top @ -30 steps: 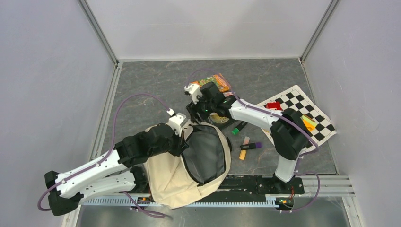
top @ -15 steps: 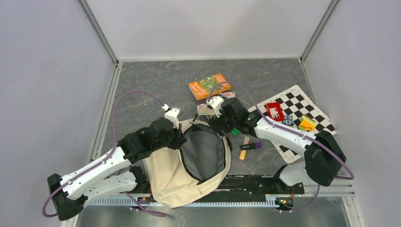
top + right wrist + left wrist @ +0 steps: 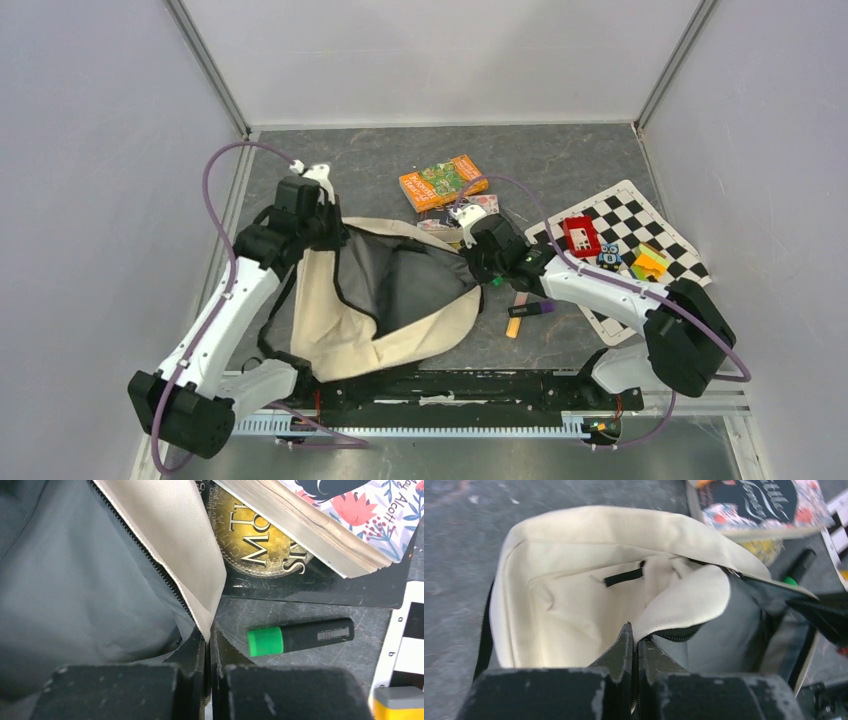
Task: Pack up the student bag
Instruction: Unzip the student bag at the center of the board.
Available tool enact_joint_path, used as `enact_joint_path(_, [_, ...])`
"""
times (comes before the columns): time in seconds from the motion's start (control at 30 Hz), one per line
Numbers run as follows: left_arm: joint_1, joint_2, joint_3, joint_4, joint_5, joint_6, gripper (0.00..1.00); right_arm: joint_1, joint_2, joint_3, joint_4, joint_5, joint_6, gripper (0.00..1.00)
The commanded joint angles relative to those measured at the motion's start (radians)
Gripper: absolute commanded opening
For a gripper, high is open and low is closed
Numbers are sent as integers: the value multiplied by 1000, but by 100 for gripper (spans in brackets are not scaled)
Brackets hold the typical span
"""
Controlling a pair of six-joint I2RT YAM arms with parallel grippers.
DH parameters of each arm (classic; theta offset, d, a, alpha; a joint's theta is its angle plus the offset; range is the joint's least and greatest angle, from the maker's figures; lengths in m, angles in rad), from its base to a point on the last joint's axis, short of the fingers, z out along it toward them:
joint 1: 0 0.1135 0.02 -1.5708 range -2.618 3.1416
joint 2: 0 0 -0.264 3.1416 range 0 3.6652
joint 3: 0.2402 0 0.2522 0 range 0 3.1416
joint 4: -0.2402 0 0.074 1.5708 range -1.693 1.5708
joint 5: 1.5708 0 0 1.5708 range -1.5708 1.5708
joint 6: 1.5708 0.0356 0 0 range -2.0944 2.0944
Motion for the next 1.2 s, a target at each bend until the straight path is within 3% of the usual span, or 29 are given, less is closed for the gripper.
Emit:
enact_joint_path(0.0, [153, 33, 99, 21, -33, 121, 2, 1, -65, -73, 30, 91, 124, 0])
enact_joint_path(0.17, [266, 19, 54, 64, -44, 117, 2, 1, -135, -186, 107, 136, 217, 0])
enact_joint_path(0.37, [328, -63, -25, 102, -155, 104, 2, 1, -181, -243, 140, 189, 249, 0])
enact_joint_path(0.43, [329, -91, -56, 143, -102, 119, 2, 1, -183, -243, 149, 186, 246, 0])
enact_joint_path(0.57, [330, -108, -129, 219, 162, 168, 2, 1, -185, -232, 184, 131, 213, 0])
enact_joint_path(0.63, [329, -99, -150, 228, 271, 187, 2, 1, -193, -213, 192, 85, 180, 14])
enact_joint_path(0.77, [329, -55, -136, 199, 385, 214, 3, 0, -218, -150, 164, 54, 130, 59])
enact_joint_path(0.93, [330, -45, -143, 220, 399, 199, 5, -50, -222, -62, 132, 43, 84, 88])
enact_joint_path(1.0, [329, -50, -176, 240, 393, 178, 7, -84, -205, -26, 128, 31, 64, 97])
enact_joint_path(1.17, [329, -52, -210, 230, 374, 127, 9, -230, -109, 58, 153, -81, 76, 98])
